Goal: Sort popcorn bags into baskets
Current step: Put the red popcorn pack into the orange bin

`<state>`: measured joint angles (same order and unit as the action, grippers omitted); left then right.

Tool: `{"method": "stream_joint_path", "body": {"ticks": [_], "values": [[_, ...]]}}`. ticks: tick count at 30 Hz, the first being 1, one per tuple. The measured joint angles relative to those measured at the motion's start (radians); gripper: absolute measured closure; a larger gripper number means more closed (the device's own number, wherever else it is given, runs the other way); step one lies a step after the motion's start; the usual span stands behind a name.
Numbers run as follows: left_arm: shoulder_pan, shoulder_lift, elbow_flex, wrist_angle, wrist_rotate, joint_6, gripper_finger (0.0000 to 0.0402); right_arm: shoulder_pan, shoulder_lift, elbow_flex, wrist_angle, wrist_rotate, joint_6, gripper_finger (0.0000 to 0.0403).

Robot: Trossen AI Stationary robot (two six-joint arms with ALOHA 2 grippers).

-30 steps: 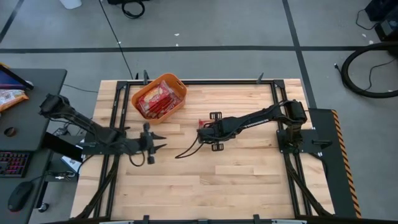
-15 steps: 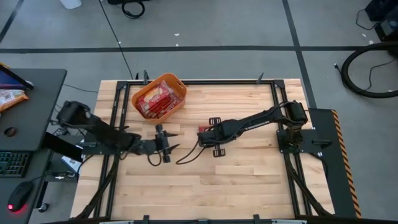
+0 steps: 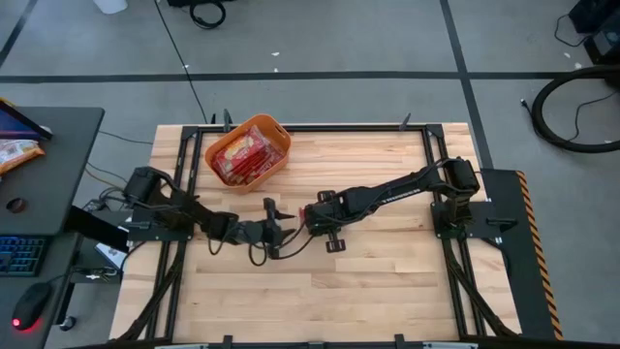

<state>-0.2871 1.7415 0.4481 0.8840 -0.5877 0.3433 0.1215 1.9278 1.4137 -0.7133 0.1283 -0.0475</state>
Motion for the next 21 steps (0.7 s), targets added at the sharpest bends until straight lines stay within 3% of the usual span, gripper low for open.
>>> {"method": "stream_joint_path", "body": {"ticks": [4, 11, 14, 21], "values": [[0.0, 0.055, 0.046, -0.003, -0.001, 0.089, 0.0195, 0.0, 0.0, 0.031, 0.002, -0.021, -0.001, 0.0401], [0.004, 0.093, 0.091, -0.005, -0.016, 0.104, 0.0208, 0.002, -0.001, 0.1, 0.002, -0.033, -0.007, 0.04], [0.003, 0.09, 0.089, -0.007, -0.04, 0.064, 0.0244, 0.004, -0.001, 0.11, 0.003, -0.043, -0.002, 0.0393], [-0.004, 0.067, 0.088, -0.025, -0.053, 0.0, 0.0374, 0.016, -0.013, 0.11, -0.014, -0.032, 0.021, 0.0347]]}}
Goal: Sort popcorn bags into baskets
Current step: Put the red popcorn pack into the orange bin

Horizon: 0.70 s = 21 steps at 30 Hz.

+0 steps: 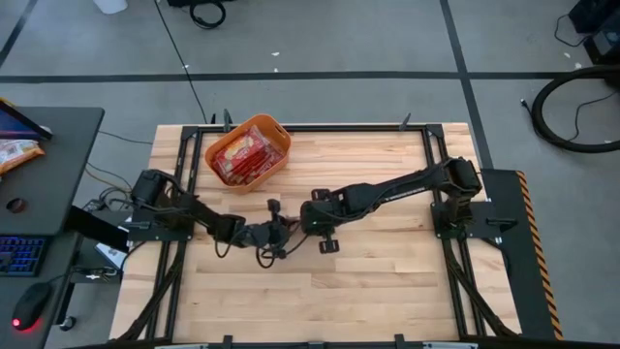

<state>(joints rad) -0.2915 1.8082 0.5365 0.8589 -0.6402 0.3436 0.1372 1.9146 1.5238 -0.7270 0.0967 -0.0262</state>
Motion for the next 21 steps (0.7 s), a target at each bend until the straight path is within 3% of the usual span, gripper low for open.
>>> {"method": "stream_joint_path", "body": {"ticks": [3, 10, 21], "values": [[-0.017, -0.031, 0.0, -0.034, -0.043, -0.019, 0.0379, 0.015, -0.041, 0.0, -0.054, 0.077, 0.03, 0.0325], [-0.064, -0.186, -0.002, -0.201, -0.291, 0.016, 0.0365, 0.06, -0.151, 0.0, -0.16, 0.338, 0.115, 0.0298], [-0.067, -0.483, -0.004, -0.587, -0.501, 0.003, 0.0371, 0.112, -0.226, -0.097, -0.158, 0.426, 0.182, 0.0299]]}}
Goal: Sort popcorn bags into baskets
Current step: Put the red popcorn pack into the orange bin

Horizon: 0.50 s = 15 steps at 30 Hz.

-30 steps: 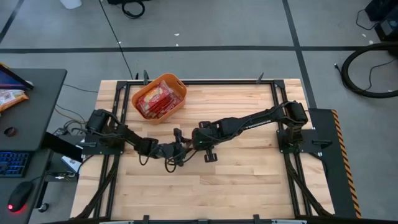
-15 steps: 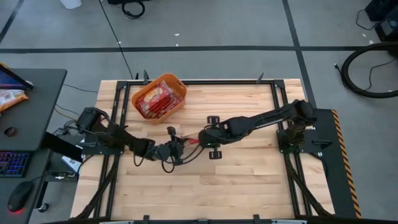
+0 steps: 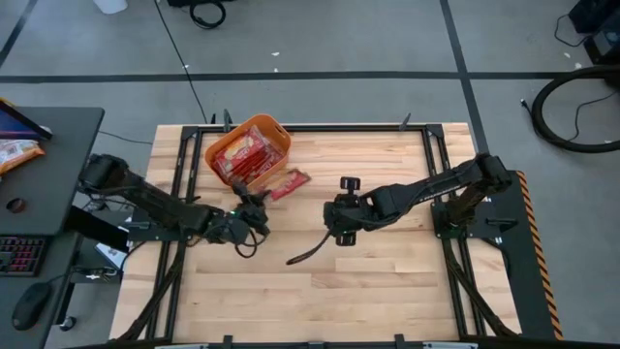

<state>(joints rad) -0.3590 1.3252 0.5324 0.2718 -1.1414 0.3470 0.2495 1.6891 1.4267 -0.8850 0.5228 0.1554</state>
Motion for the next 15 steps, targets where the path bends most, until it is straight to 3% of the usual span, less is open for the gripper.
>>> {"method": "stream_joint_path", "body": {"ticks": [10, 15], "values": [[0.023, -0.237, -0.15, -0.115, -0.198, 0.005, 0.0371, 0.025, -0.015, -0.072, 0.024, 0.04, 0.043, 0.0299], [0.096, -0.365, -0.254, -0.114, -0.175, 0.004, 0.0371, 0.024, -0.015, -0.073, 0.039, 0.054, 0.028, 0.0299]]}}
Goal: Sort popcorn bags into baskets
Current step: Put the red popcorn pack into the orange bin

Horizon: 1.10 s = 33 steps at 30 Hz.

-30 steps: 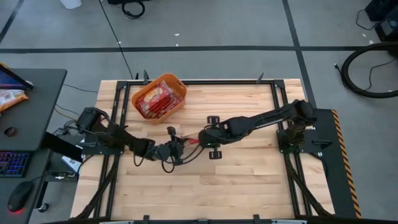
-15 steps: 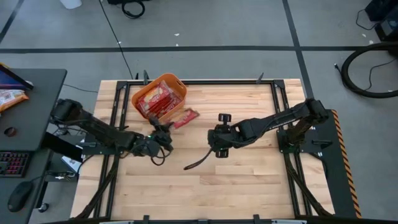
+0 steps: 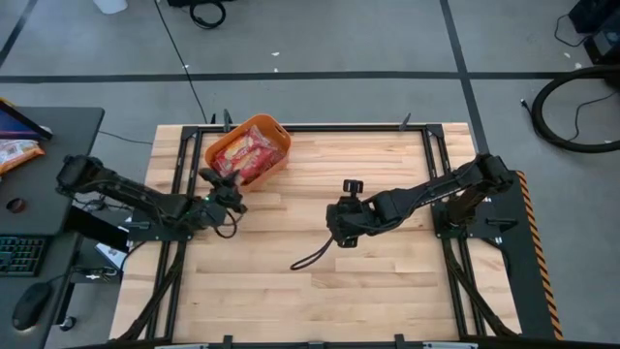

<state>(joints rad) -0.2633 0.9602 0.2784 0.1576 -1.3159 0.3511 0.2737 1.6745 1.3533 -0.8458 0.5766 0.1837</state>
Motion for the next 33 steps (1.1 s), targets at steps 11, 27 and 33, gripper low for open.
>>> {"method": "stream_joint_path", "body": {"ticks": [11, 27, 33], "values": [[0.282, -0.2, -0.068, 0.006, 0.24, -0.019, 0.0351, 0.0, 0.0, 0.0, 0.052, 0.0, -0.048, 0.0299], [0.334, -0.231, -0.068, -0.085, 0.265, -0.357, 0.0231, 0.0, 0.0, 0.0, 0.051, -0.007, -0.039, 0.0299], [0.334, -0.269, -0.053, -0.095, 0.267, -0.522, 0.0238, 0.002, 0.0, 0.0, 0.052, -0.028, -0.026, 0.0299]]}}
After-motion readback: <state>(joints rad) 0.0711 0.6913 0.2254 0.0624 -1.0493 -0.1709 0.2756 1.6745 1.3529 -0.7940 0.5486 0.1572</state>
